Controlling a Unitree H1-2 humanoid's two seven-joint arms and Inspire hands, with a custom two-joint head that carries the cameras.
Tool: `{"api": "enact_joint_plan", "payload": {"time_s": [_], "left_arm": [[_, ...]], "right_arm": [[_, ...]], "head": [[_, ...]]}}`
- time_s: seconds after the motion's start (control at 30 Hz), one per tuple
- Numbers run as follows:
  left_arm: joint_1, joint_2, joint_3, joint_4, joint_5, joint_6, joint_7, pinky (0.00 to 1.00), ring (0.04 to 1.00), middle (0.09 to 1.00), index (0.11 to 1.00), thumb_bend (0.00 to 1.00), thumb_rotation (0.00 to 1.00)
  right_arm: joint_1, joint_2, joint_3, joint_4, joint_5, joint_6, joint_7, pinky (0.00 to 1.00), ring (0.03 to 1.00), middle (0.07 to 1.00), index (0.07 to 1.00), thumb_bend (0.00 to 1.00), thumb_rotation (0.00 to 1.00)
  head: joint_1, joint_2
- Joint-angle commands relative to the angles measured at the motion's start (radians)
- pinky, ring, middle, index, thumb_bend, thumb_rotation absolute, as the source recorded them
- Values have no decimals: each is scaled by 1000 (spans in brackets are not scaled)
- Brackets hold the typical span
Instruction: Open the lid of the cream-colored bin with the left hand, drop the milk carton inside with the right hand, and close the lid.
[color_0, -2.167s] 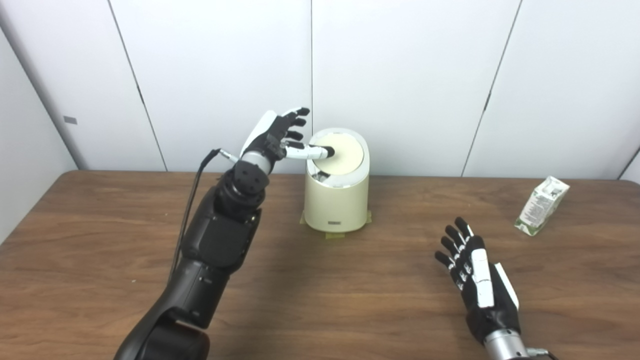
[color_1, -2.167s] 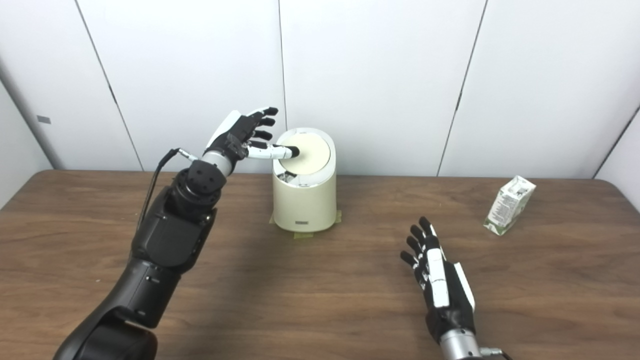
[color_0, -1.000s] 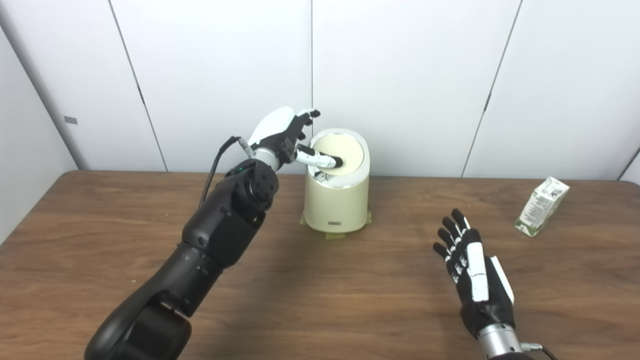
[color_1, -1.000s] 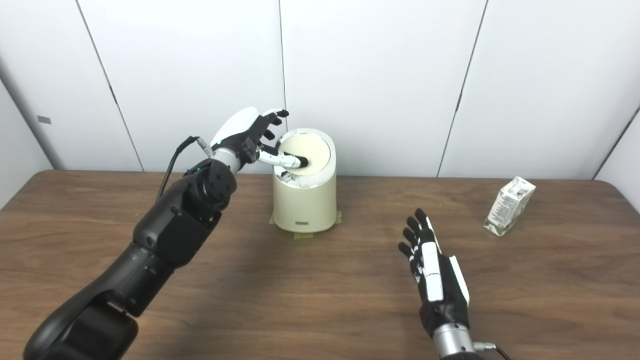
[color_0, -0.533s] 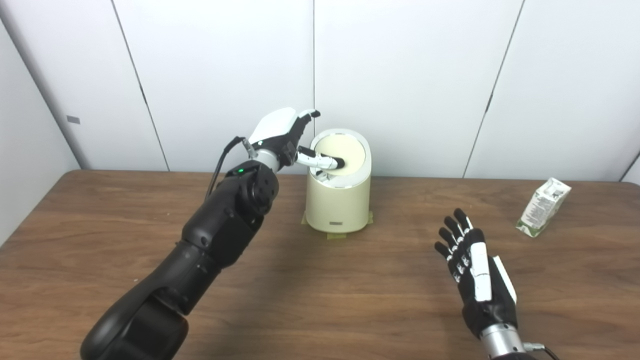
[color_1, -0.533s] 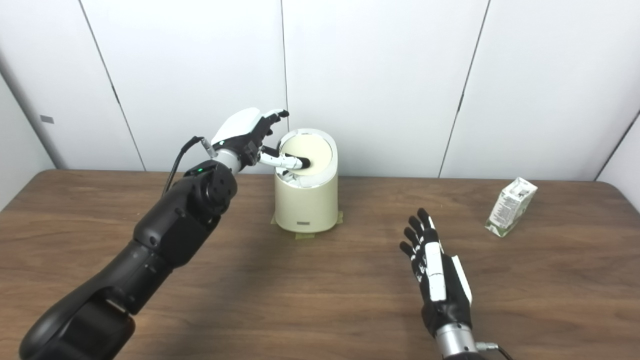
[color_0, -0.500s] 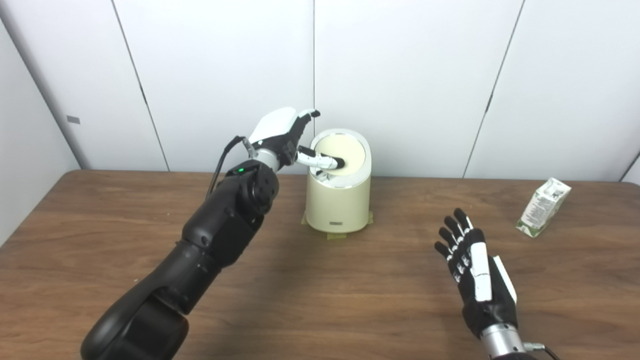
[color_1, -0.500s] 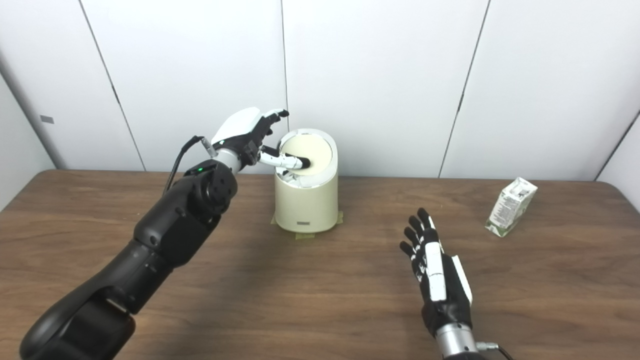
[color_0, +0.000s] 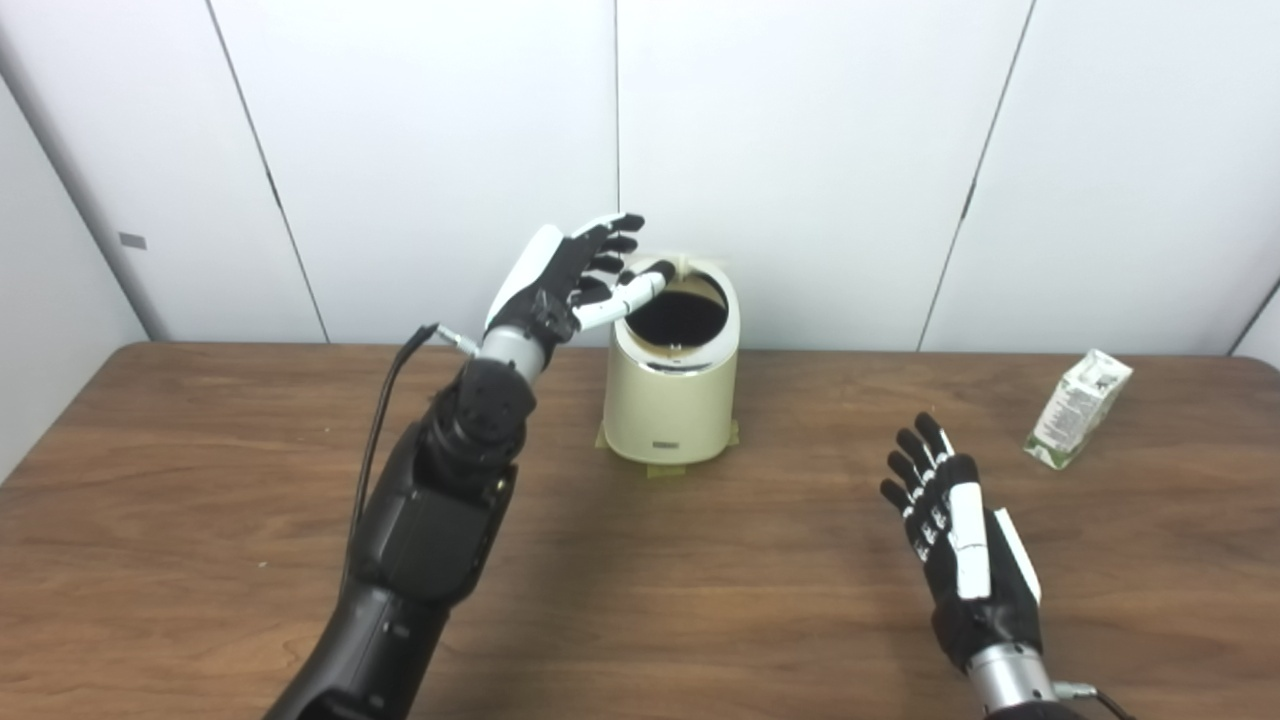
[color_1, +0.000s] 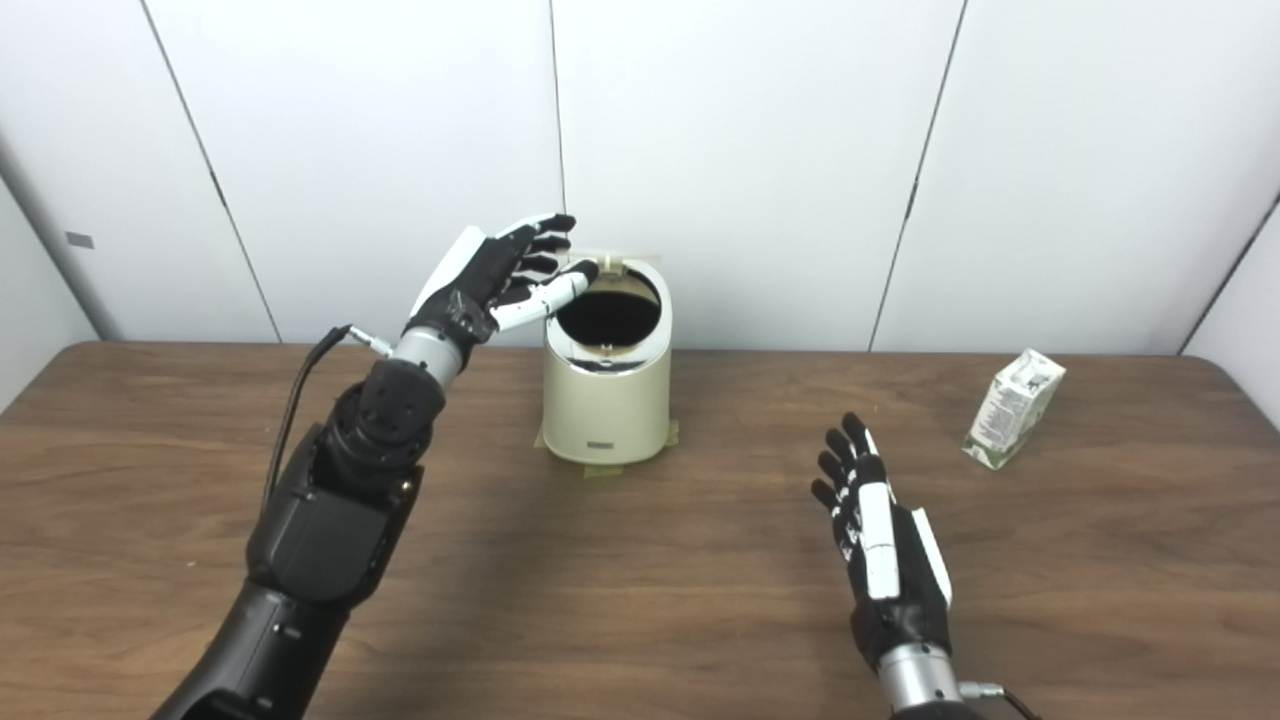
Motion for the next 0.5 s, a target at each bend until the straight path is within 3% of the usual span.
{"api": "enact_joint_plan", "payload": {"time_s": [0.0, 0.23, 0.47], "left_arm": [[7, -13, 21, -86, -28, -30, 30, 784, 815, 841, 864, 465, 921], [226, -4, 40, -280, -47, -21, 36, 768, 806, 830, 858, 418, 998], [397, 30, 64, -392, -41, -56, 45, 803, 840, 852, 887, 408, 1000]], "right_arm": [[-26, -5, -8, -39, 9, -25, 6, 949, 964, 974, 974, 700, 1000], [-27, -21, -24, -36, 3, -29, 5, 864, 937, 954, 967, 710, 952], [-29, -45, -56, -32, 31, -44, 8, 852, 933, 959, 966, 648, 812]], "head": [[0, 0], [-4, 11], [-33, 22]]}}
